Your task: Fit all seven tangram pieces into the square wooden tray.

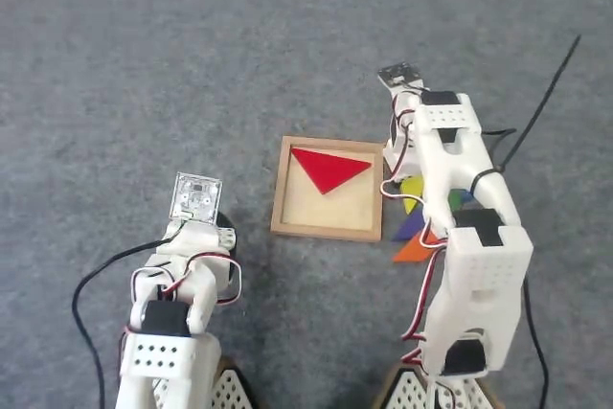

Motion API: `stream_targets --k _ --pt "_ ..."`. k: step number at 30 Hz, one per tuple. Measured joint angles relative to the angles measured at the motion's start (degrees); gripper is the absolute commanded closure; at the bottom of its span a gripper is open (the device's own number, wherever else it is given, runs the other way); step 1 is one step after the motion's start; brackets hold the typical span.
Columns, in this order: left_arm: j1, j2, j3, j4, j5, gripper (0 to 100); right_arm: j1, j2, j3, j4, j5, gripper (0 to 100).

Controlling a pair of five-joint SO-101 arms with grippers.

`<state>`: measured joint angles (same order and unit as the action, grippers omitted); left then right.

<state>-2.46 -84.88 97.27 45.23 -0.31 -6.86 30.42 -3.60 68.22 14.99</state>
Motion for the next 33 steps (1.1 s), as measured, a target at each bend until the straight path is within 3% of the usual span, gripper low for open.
stream_targets --k 9,14,18,21,25,33 --pt "0.0 0.0 0.0 0.0 0.0 98 -0.1 -14.6 5.5 4.2 -3.5 85.4" --pt "0.0 0.0 0.0 0.0 0.0 98 -6.2 -24.5 12.5 4.2 -5.1 85.3" --pt "0.0 0.0 0.0 0.0 0.0 98 -7.9 -28.3 14.8 4.2 -6.6 74.9" --pt "0.0 0.0 0.0 0.0 0.0 98 -6.2 -27.7 16.0 3.3 -6.9 69.5" --pt "0.0 0.0 0.0 0.0 0.0 98 -5.1 -20.7 16.0 -0.5 -6.9 75.5" --pt "0.0 0.0 0.0 0.0 0.0 98 -3.4 -5.2 4.4 -1.5 -7.1 75.7"
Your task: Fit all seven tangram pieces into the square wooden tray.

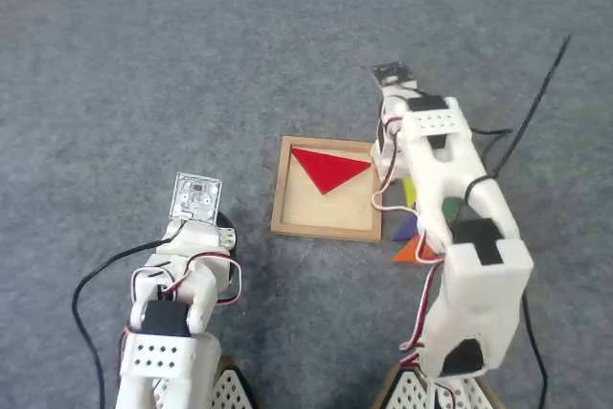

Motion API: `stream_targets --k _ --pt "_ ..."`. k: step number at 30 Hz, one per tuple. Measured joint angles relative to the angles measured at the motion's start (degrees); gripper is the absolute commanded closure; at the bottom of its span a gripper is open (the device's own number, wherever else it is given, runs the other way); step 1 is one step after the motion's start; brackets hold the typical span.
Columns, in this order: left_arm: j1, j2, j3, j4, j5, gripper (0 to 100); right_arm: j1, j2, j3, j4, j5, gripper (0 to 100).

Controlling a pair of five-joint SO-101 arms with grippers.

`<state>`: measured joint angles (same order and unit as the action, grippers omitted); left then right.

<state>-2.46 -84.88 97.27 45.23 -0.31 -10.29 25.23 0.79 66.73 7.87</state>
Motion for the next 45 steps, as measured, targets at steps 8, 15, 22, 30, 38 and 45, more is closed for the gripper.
stream_targets --k 8,15,22,30,38,45 --pt "0.0 0.0 0.0 0.0 0.0 98 2.8 2.5 -3.8 0.0 -0.1 70.9" --pt "0.0 0.0 0.0 0.0 0.0 98 3.2 2.0 -4.4 1.7 4.8 68.5" --pt "0.0 0.0 0.0 0.0 0.0 98 3.4 9.4 -12.1 2.5 8.8 69.7" --pt "0.0 0.0 0.0 0.0 0.0 98 4.0 15.3 -19.7 6.9 9.5 76.5" --pt "0.0 0.0 0.0 0.0 0.0 98 4.6 15.4 -20.5 7.0 9.6 81.6" --pt "0.0 0.0 0.0 0.0 0.0 98 4.6 13.5 -20.4 9.4 8.1 81.8"
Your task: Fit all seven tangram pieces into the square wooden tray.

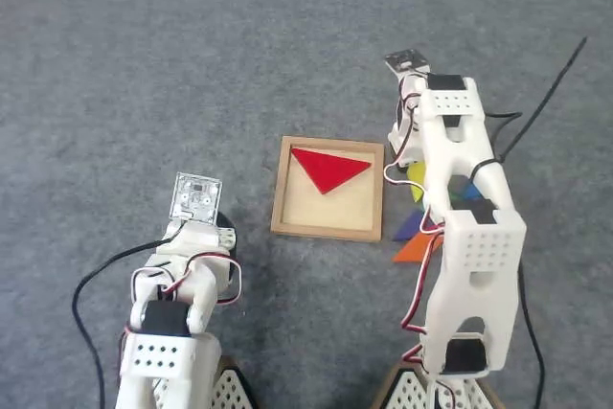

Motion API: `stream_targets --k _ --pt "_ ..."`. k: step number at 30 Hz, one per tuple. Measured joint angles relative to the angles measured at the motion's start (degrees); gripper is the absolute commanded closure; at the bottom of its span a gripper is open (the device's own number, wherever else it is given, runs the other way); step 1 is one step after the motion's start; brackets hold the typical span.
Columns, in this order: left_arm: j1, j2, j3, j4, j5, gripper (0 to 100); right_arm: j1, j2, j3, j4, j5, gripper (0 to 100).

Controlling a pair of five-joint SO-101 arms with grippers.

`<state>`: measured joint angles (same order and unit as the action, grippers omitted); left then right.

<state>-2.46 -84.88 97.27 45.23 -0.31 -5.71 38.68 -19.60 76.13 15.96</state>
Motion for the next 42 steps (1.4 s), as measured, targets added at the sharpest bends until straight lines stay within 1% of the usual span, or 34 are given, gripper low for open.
stream_targets --k 8,11,14,16,19,23,27,39,40,42 --pt "0.0 0.0 0.0 0.0 0.0 98 -0.6 -6.0 0.0 4.6 -1.9 81.8" --pt "0.0 0.0 0.0 0.0 0.0 98 -3.0 -8.4 0.1 5.9 -3.3 81.1" --pt "0.0 0.0 0.0 0.0 0.0 98 -6.1 -11.6 1.8 6.2 -4.1 73.6" --pt "0.0 0.0 0.0 0.0 0.0 98 -6.5 -13.6 3.8 6.3 -4.1 69.2" --pt "0.0 0.0 0.0 0.0 0.0 98 -4.9 -14.9 6.2 6.2 -4.1 70.1" --pt "0.0 0.0 0.0 0.0 0.0 98 -3.3 -13.9 7.9 2.8 -1.5 71.2" --pt "0.0 0.0 0.0 0.0 0.0 98 -3.5 -8.4 8.0 -0.7 -0.4 66.8" --pt "0.0 0.0 0.0 0.0 0.0 98 -1.0 -1.3 5.2 -1.7 0.0 66.7" --pt "0.0 0.0 0.0 0.0 0.0 98 -1.0 -0.8 4.8 -1.7 0.0 67.4" --pt "0.0 0.0 0.0 0.0 0.0 98 -1.0 0.0 4.0 -1.7 0.0 72.1"
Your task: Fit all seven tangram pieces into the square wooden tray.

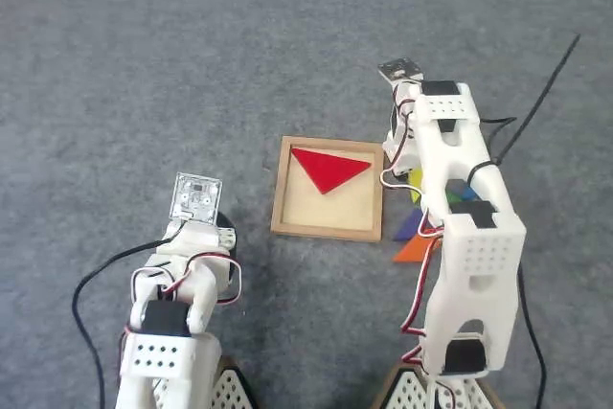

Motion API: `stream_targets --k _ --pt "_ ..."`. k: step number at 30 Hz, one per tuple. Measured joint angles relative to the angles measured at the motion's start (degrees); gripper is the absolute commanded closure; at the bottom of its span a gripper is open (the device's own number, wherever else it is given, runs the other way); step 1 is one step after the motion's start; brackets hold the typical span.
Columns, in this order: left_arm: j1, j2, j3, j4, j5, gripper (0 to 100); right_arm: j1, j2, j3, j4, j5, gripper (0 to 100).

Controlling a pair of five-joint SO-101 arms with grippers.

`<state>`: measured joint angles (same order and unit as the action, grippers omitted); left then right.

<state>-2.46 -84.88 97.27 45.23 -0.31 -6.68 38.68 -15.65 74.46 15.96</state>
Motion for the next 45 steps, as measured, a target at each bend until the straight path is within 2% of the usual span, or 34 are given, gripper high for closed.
stream_targets --k 3,25,28,31,34,45 --pt "0.0 0.0 0.0 0.0 0.0 98 0.0 0.7 -0.9 0.0 0.1 76.9" --pt "0.0 0.0 0.0 0.0 0.0 98 0.3 -4.6 -2.3 4.9 -1.3 77.2" --pt "0.0 0.0 0.0 0.0 0.0 98 -0.5 -5.7 -2.2 5.0 -2.0 76.4" --pt "0.0 0.0 0.0 0.0 0.0 98 -0.9 -5.7 -1.6 4.6 -1.9 68.9" --pt "0.0 0.0 0.0 0.0 0.0 98 -0.5 -5.7 -1.7 4.3 1.8 63.0" --pt "0.0 0.0 0.0 0.0 0.0 98 -0.7 -5.0 -1.7 0.3 11.1 63.6"
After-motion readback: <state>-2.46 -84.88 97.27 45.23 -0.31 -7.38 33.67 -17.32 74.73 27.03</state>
